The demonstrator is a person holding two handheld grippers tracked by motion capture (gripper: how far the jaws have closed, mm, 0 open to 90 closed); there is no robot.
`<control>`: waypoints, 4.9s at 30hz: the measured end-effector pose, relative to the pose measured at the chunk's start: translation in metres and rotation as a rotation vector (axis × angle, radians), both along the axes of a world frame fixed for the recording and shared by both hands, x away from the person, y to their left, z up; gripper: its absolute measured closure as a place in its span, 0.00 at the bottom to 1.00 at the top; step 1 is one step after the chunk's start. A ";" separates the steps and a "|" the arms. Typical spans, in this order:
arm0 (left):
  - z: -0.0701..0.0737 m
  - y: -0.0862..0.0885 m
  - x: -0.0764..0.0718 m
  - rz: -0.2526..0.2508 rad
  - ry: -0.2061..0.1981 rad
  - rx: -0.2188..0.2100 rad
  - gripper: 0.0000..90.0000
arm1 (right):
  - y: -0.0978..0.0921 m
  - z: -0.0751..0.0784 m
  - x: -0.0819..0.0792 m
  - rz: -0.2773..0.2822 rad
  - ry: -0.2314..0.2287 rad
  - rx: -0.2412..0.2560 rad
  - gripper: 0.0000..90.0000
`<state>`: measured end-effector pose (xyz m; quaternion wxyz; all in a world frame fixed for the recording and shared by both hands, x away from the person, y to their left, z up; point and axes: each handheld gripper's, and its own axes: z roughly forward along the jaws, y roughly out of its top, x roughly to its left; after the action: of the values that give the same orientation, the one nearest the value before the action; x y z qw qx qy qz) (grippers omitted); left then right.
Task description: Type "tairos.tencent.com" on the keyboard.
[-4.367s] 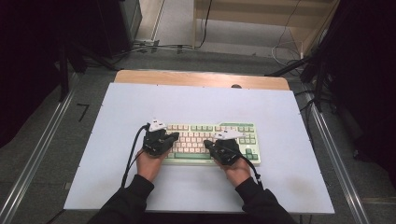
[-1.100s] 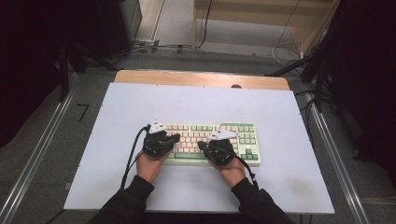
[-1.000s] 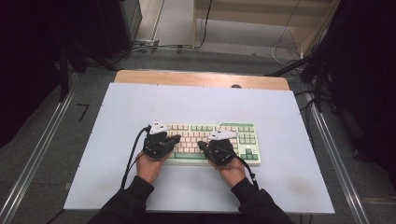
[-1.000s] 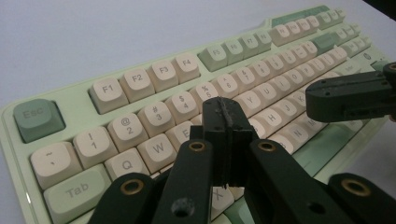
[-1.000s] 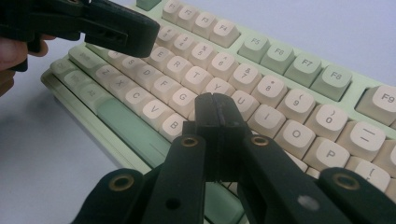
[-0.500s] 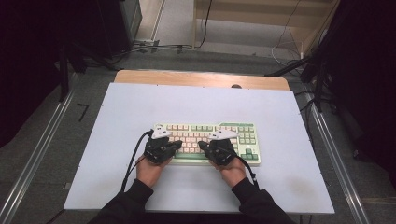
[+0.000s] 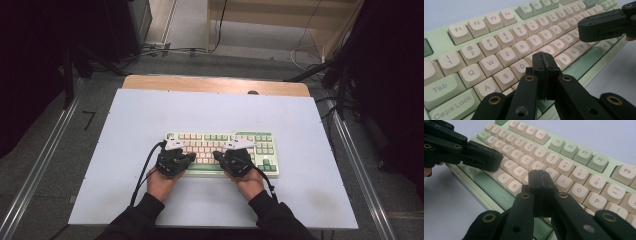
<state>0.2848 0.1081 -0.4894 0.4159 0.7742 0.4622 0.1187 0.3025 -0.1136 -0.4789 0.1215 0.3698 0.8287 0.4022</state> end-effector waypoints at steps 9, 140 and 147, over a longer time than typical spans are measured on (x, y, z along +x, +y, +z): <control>0.000 -0.001 -0.003 -0.005 -0.002 0.006 1.00 | 0.000 0.000 0.000 0.002 -0.005 0.000 0.97; 0.009 0.011 0.018 0.116 -0.049 -0.041 1.00 | 0.012 -0.009 -0.003 0.033 0.000 -0.040 0.97; 0.008 0.010 0.018 0.114 -0.049 -0.041 1.00 | 0.012 -0.010 -0.003 0.032 -0.001 -0.042 0.97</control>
<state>0.3028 0.1184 -0.4809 0.4354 0.7349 0.4975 0.1514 0.2999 -0.1017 -0.4886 0.1232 0.3536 0.8426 0.3870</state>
